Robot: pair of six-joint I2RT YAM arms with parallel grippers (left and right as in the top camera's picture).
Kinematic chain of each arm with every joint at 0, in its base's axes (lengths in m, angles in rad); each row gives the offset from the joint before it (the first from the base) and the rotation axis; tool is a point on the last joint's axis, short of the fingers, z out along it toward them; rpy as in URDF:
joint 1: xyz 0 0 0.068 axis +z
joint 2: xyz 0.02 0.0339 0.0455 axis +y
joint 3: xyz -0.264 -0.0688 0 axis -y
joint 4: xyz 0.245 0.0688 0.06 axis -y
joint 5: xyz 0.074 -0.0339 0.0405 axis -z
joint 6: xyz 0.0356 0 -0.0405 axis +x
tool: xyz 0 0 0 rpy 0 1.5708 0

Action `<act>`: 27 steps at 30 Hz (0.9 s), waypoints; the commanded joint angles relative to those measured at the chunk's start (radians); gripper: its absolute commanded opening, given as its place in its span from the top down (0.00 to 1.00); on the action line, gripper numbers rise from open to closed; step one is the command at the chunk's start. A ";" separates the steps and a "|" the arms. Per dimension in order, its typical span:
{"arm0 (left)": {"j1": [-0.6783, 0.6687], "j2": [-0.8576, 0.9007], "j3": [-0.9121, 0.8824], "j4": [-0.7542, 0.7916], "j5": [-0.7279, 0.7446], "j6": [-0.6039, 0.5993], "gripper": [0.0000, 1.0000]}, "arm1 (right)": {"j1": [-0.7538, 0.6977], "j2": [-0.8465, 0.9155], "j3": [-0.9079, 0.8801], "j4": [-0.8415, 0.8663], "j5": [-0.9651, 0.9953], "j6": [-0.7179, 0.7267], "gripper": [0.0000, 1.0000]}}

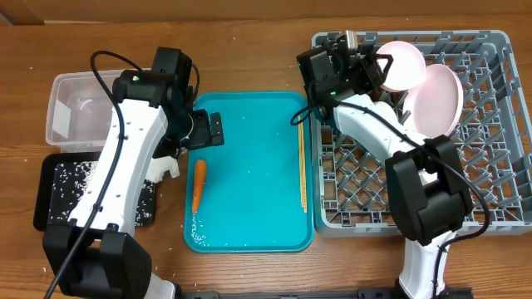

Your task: Sort waste into correct bins and load items into the dishwasher

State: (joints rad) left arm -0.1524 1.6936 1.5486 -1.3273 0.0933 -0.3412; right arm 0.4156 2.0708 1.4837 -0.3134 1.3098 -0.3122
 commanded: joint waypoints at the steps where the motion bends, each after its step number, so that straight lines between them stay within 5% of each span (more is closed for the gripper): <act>1: 0.002 0.001 -0.004 0.000 0.008 -0.003 0.00 | -0.016 -0.060 0.011 0.013 -0.009 0.046 0.48; 9: 0.002 0.001 -0.004 0.000 0.008 -0.003 0.00 | -0.046 -0.314 0.011 -0.055 -0.372 0.269 0.37; 17: 0.002 0.001 -0.004 0.000 0.008 -0.003 0.00 | -0.240 -0.339 0.010 -0.209 -1.063 0.422 0.37; 27: 0.002 0.001 -0.004 0.000 0.008 -0.003 0.00 | -0.333 -0.243 0.010 -0.250 -1.208 0.353 0.38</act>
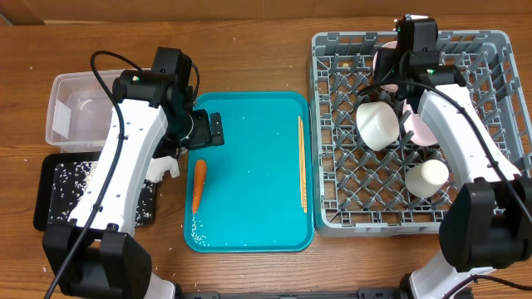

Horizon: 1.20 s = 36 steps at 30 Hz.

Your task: Sort waste into correct bins and load items into the dishwasher

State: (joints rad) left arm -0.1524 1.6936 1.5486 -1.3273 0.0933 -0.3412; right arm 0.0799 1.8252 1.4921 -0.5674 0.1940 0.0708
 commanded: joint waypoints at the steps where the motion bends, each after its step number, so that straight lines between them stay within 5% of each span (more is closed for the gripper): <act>1: 0.002 0.001 -0.004 0.000 0.008 -0.003 0.00 | 0.003 0.015 0.002 0.000 -0.095 -0.031 0.38; 5: 0.002 0.001 -0.004 0.000 0.008 -0.003 0.00 | 0.004 0.063 0.002 -0.019 -0.138 -0.034 0.39; 10: 0.002 0.001 -0.004 0.000 0.008 -0.003 0.00 | 0.004 0.109 0.002 -0.019 -0.137 -0.033 0.59; 13: 0.002 0.001 -0.004 0.000 0.008 -0.003 0.00 | 0.004 0.111 0.002 -0.027 -0.128 -0.033 0.96; 20: 0.002 0.001 -0.004 0.000 0.008 -0.003 0.00 | 0.004 -0.026 0.043 -0.074 -0.163 0.042 0.96; 27: 0.002 0.001 -0.004 0.000 0.008 -0.003 0.00 | 0.003 -0.186 0.069 -0.101 -0.519 0.097 0.96; 36: 0.002 0.001 -0.004 0.000 0.008 -0.003 0.00 | 0.001 -0.098 0.064 -0.123 -0.624 0.117 0.96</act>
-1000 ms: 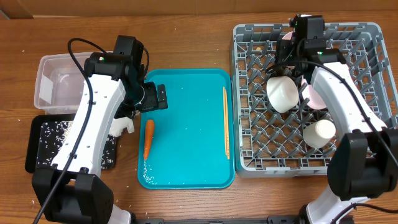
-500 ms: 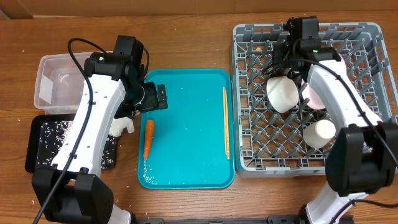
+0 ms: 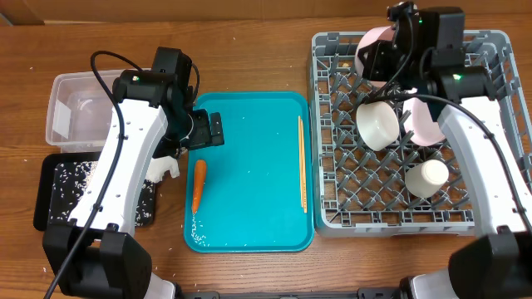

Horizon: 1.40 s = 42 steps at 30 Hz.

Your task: Sort waste into correct bins and load items into the dishwasher

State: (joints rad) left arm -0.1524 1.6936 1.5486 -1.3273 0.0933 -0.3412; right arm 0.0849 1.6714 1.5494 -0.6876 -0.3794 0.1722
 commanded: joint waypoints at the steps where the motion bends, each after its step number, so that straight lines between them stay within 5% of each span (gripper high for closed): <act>1: 0.002 0.001 -0.004 0.000 0.008 -0.003 0.00 | -0.006 0.080 0.007 -0.007 -0.072 0.015 0.96; 11: 0.002 0.001 -0.004 0.000 0.008 -0.003 0.00 | -0.061 0.198 0.007 -0.004 -0.181 0.015 0.96; 14: 0.002 0.001 -0.004 0.000 0.008 -0.003 0.00 | -0.075 0.198 0.007 -0.014 -0.195 0.015 0.88; 17: 0.002 0.001 -0.004 0.000 0.008 -0.003 0.00 | -0.076 0.198 0.008 -0.035 -0.198 0.014 0.96; 26: 0.002 0.001 -0.004 0.000 0.008 -0.003 0.00 | -0.076 0.165 0.018 -0.044 -0.193 0.015 0.96; 34: 0.002 0.001 -0.004 0.000 0.008 -0.003 0.00 | -0.045 0.068 0.018 -0.092 0.105 -0.034 0.96; 42: 0.002 0.001 -0.004 0.000 0.008 -0.003 0.00 | -0.033 0.065 0.017 -0.055 -0.160 -0.214 0.96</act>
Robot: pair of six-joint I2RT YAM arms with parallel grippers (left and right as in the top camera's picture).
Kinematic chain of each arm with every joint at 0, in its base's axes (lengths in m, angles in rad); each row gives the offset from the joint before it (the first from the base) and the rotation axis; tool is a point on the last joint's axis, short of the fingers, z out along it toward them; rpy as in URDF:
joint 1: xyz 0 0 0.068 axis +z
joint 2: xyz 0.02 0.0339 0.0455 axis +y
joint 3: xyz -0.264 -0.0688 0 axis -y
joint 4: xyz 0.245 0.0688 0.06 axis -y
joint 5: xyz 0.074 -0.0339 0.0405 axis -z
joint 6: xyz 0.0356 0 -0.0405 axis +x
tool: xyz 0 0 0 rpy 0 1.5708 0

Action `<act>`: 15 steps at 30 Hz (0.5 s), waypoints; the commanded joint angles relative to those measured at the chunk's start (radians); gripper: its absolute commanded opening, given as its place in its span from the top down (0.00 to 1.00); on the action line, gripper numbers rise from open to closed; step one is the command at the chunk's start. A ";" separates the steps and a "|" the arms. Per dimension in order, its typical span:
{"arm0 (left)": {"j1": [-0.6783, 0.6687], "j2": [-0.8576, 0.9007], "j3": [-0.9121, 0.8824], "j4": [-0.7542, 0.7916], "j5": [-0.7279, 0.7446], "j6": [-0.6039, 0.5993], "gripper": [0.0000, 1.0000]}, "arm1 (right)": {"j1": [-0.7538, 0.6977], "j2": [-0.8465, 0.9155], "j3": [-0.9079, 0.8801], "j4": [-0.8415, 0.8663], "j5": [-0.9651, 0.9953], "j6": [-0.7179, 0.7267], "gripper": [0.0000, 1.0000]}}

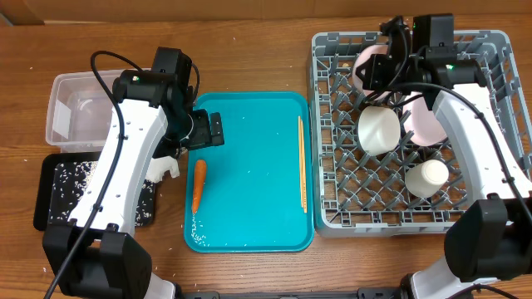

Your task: Sort waste into correct bins and load items into the dishwasher

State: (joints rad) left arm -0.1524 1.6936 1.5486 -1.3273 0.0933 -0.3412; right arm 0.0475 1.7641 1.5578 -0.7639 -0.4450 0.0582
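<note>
My right gripper (387, 65) is shut on a pink plate (366, 66), which stands on edge at the back left of the grey dish rack (490, 208). In the rack are a second pink plate (422, 123), a white bowl (378, 130) and a white cup (430, 177). On the teal tray (249, 224) lie a carrot (199, 184), wooden chopsticks (302, 162) and some rice grains (196, 234). My left gripper (213, 130) hovers open over the tray's back left corner, holding nothing.
A clear plastic container (79, 112) stands at the far left. In front of it is a black tray (62, 195) with scattered rice. The left arm's white link crosses over both bins. Bare wooden table surrounds everything.
The right gripper, with the pink plate, is lower and a little nearer, so the plate now sits inside the rack's back left rather than over its back rim. The left arm has not moved.
At first the right gripper held a pink plate over the rack's back, with the arm stretched across the rack's left side. Then the arm stood at the right, the plate largely hidden. Later the plate was over the back rim, and now it is down in the rack.
</note>
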 commanded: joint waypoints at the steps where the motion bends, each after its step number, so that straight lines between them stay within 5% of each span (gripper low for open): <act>1: 0.002 0.001 -0.004 0.000 0.008 -0.003 0.00 | 0.003 -0.024 0.009 0.027 -0.096 -0.113 0.96; 8: 0.002 0.001 -0.004 0.000 0.008 -0.003 0.00 | 0.006 0.042 0.007 -0.039 -0.381 -0.336 0.96; 15: 0.002 0.001 -0.004 0.000 0.008 -0.003 0.00 | -0.050 0.057 0.007 -0.105 -0.436 -0.476 0.96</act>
State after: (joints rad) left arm -0.1524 1.6936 1.5486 -1.3273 0.0933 -0.3412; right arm 0.0383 1.8217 1.5574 -0.8738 -0.7841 -0.3164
